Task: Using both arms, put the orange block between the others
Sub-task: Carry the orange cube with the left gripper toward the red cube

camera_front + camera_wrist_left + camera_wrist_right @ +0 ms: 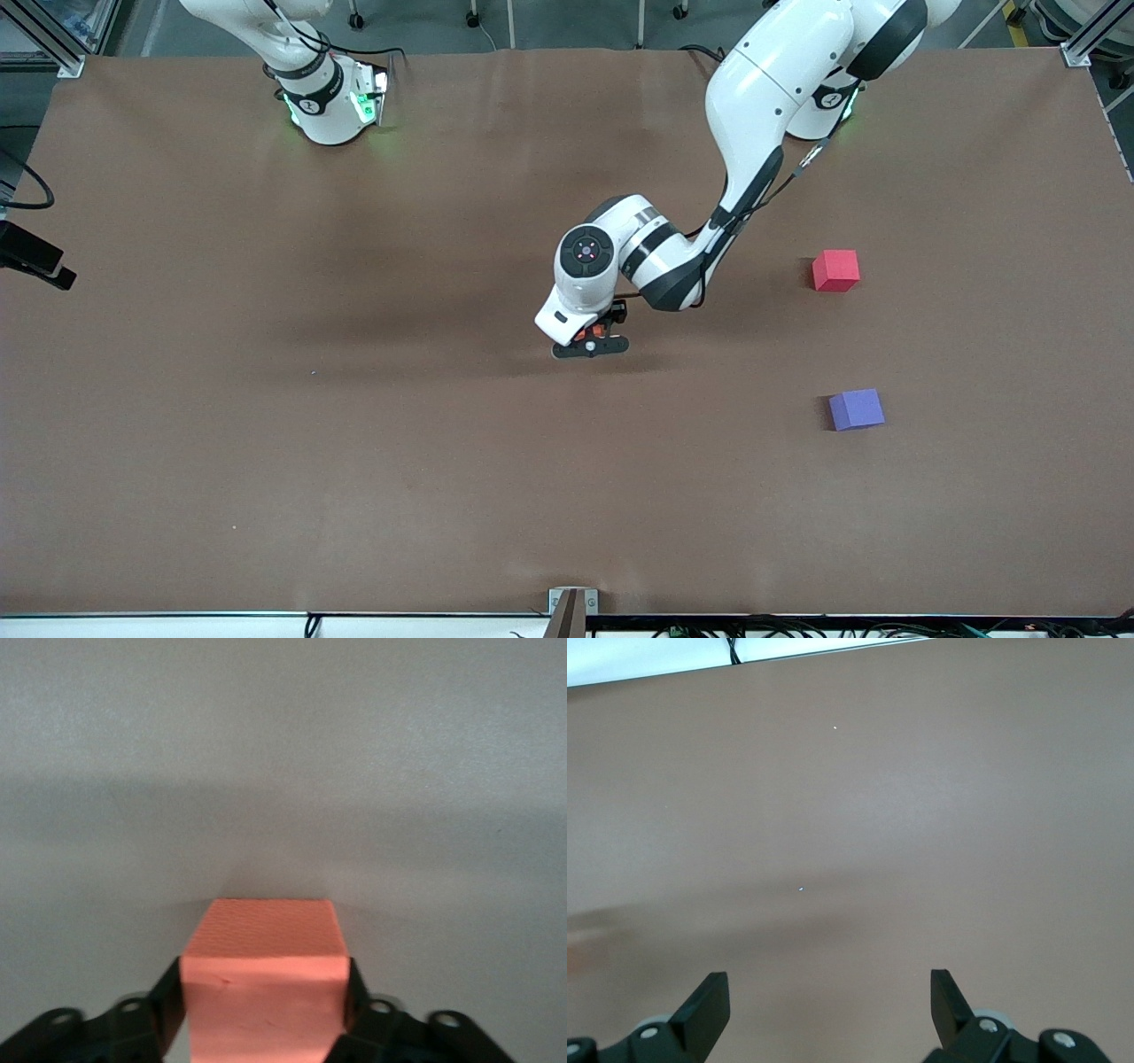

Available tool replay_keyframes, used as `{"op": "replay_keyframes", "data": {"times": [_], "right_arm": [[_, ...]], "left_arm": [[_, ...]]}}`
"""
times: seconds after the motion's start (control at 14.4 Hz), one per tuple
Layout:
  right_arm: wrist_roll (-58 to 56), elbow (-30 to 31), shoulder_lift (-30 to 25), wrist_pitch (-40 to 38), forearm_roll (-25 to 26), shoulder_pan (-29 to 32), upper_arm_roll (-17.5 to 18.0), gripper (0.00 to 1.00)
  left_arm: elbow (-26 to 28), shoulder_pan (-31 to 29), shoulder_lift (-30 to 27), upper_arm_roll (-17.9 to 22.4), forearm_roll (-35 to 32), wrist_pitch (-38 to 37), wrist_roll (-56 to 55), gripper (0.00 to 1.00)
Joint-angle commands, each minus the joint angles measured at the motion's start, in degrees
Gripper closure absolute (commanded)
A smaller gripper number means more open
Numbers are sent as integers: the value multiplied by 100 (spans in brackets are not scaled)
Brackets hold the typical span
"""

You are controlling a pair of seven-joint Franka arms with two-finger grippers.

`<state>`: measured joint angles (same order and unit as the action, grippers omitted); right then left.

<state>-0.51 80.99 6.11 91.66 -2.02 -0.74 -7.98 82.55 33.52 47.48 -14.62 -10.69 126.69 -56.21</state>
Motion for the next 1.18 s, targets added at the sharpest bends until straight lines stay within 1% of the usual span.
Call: {"op": "replay_keyframes", "data": {"times": [0.0, 0.07, 0.21, 0.28, 0.35, 0.49, 0.62, 0.83, 0.97, 1.11], "right_arm": [[-19, 565, -338, 177, 26, -23, 33, 0], [16, 819, -486, 282, 26, -23, 33, 0], [16, 1356, -803, 624, 18, -14, 33, 0], [8, 1393, -839, 608, 18, -5, 33, 0], [-1, 1367, -831, 617, 18, -14, 25, 0], [-10, 1183, -813, 626, 26, -31, 42, 0], [-1, 1112, -804, 608, 26, -66, 42, 0], [-1, 1085, -795, 608, 26, -75, 42, 0], [-10, 1068, -787, 608, 26, -66, 42, 0], [-37, 1068, -778, 608, 26, -58, 33, 0]], "left_arm": [[-99, 102, 16, 83, -144, -39, -214, 71], [-99, 67, -11, 74, -135, -48, -223, 75], [-107, -38, -151, 91, -135, -135, -214, 76], [-125, -230, -230, 91, -143, -310, -206, 76], [-116, -388, -440, 91, -135, -512, -153, 76], [-99, -670, -765, 83, -135, -986, -101, 76], [6, -969, -1003, 39, -135, -1216, 39, 76], [523, -1513, -1495, 30, -135, -1278, 452, 76], [963, -1996, -1890, 30, -109, -1270, 1136, 76], [1254, -2497, -2154, 21, -91, -1278, 1698, 76]]}}
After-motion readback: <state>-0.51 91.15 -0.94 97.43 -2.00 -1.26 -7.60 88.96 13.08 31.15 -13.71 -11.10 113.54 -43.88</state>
